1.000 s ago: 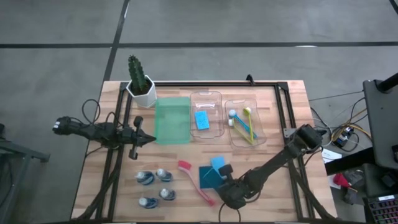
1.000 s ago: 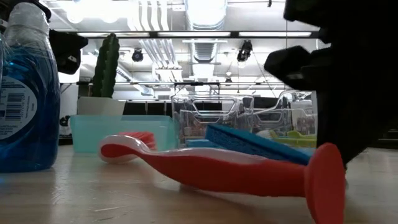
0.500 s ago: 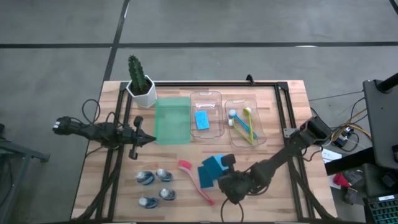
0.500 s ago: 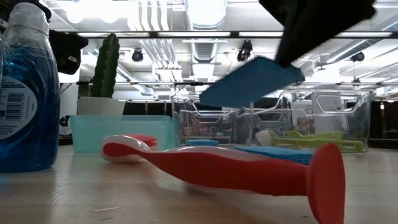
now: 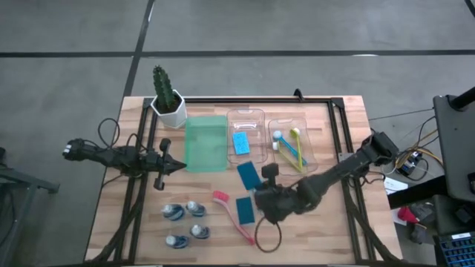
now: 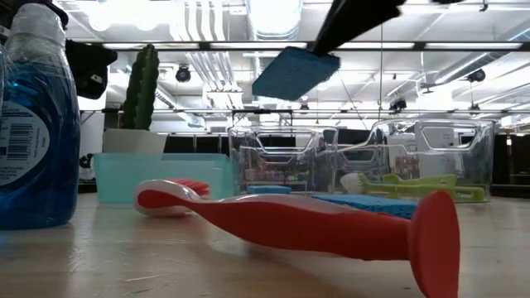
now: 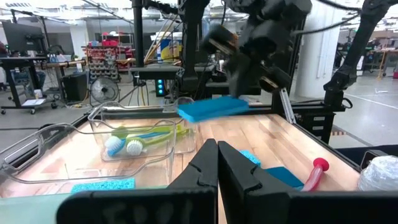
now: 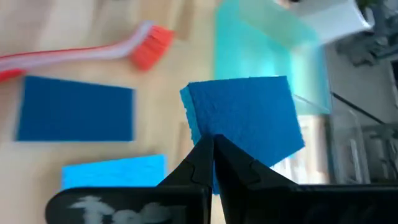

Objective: Pick & Place Kitchen Sink Supplies
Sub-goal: Put the dark blue sponge into the left transparent bin

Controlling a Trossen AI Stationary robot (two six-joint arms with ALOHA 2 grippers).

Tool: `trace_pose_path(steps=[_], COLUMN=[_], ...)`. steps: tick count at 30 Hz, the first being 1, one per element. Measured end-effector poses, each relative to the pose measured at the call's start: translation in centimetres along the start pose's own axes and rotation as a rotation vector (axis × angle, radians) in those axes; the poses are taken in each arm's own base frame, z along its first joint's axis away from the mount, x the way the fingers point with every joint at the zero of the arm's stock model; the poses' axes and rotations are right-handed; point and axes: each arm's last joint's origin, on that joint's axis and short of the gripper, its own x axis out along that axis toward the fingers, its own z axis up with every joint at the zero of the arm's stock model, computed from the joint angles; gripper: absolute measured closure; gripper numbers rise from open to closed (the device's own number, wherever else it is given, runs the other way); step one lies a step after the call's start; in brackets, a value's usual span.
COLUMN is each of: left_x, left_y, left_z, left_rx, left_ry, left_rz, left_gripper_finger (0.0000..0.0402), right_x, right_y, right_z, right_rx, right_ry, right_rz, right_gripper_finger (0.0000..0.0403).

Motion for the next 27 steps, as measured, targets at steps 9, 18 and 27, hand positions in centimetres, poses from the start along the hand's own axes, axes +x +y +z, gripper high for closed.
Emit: trace_pose_path(steps=[9,18,27], left_x=[0.0,0.0,0.0], left_y=[0.0,0.0,0.0], left_z=[0.0,0.0,0.0], left_rx=[0.000,0.000,0.000], left_ry=[0.000,0.000,0.000], left_rz=[0.000,0.001,0.000], left_gripper_finger=[0.0399,0.0399,0.0399], right_x=[2.7,6.2,8.8], right_y=[-5.9,-11.7,-16.4], right_z=[-0.2,-1.6,-2.7], right_rx=[0.089,0.160,0.262], right_ry=[0.063,0.144,0.090], right_rz=[-0.101,-0.085,0.055], right_gripper_finger=[0.0395,0.0395,0.0395])
